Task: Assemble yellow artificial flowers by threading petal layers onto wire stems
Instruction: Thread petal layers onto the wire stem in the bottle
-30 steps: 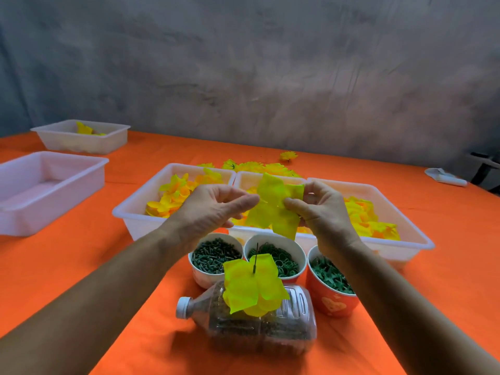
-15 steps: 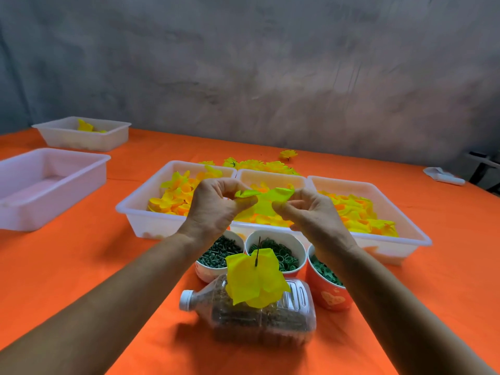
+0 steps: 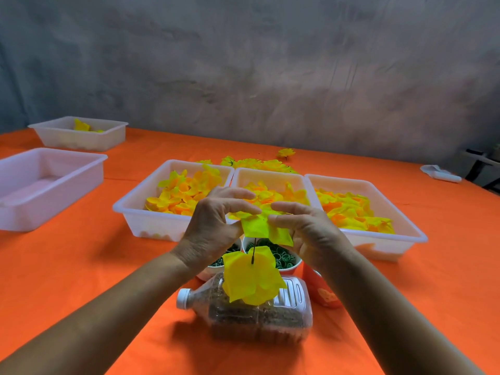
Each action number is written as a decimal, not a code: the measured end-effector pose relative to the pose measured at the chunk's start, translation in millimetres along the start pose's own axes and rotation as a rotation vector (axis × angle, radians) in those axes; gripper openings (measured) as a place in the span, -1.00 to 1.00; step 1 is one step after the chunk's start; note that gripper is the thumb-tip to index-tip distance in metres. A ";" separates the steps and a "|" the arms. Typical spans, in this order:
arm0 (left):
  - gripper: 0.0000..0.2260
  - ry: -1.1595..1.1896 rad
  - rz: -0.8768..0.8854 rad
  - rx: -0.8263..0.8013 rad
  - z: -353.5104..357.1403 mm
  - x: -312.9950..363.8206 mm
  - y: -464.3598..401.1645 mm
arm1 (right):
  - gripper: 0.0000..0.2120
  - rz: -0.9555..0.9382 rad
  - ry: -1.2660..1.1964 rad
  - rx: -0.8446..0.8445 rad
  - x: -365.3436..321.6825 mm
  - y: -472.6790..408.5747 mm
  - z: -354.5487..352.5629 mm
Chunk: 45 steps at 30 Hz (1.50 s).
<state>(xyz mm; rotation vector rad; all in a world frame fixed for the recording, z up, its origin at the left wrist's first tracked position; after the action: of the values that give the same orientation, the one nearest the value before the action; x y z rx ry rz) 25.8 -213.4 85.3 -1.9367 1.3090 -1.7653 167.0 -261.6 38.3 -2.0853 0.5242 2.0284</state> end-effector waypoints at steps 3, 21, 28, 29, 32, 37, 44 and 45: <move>-0.67 -0.056 -0.146 0.038 -6.5 -16.5 4.0 | -0.76 -0.061 0.045 0.021 -0.2 1.8 -2.1; -0.67 0.719 -0.825 0.132 13.2 -48.2 24.2 | -0.59 -0.150 0.027 -0.121 -9.3 9.2 9.4; -0.78 0.733 -0.864 0.095 13.6 -41.8 29.1 | -0.84 -0.089 0.103 -0.142 -7.5 11.0 8.4; -0.79 0.725 -0.872 0.090 12.5 -41.3 29.7 | -0.83 -0.083 0.116 -0.136 -7.0 10.8 7.6; -0.81 0.691 -0.887 0.085 10.3 -39.7 31.0 | -0.82 -0.072 0.127 -0.145 -5.9 10.7 8.2; -0.77 0.695 -0.868 0.087 8.7 -35.4 25.0 | -0.86 -0.102 0.141 -0.150 -16.5 9.0 10.7; -0.82 0.707 -0.871 0.078 7.6 -29.6 24.8 | -0.65 -0.104 0.188 -0.145 -23.1 16.3 12.4; -0.81 0.698 -0.882 0.068 7.7 -29.5 26.9 | -0.45 -0.088 0.192 -0.140 -21.3 17.7 12.5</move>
<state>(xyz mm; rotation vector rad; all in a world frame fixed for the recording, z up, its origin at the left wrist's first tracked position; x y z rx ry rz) 23.6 -211.1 44.8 -2.0974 0.4532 -3.0423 148.8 -270.7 60.8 -2.3561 0.3205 1.8768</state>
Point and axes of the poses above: each hand's wrist, its own y-axis away from the middle knuckle, its own z-axis out of the palm, x = y × z, the point moved 8 cm from there along -y, towards the middle knuckle, and after that the axes turned 14 degrees about y, right-handed, at the moved point
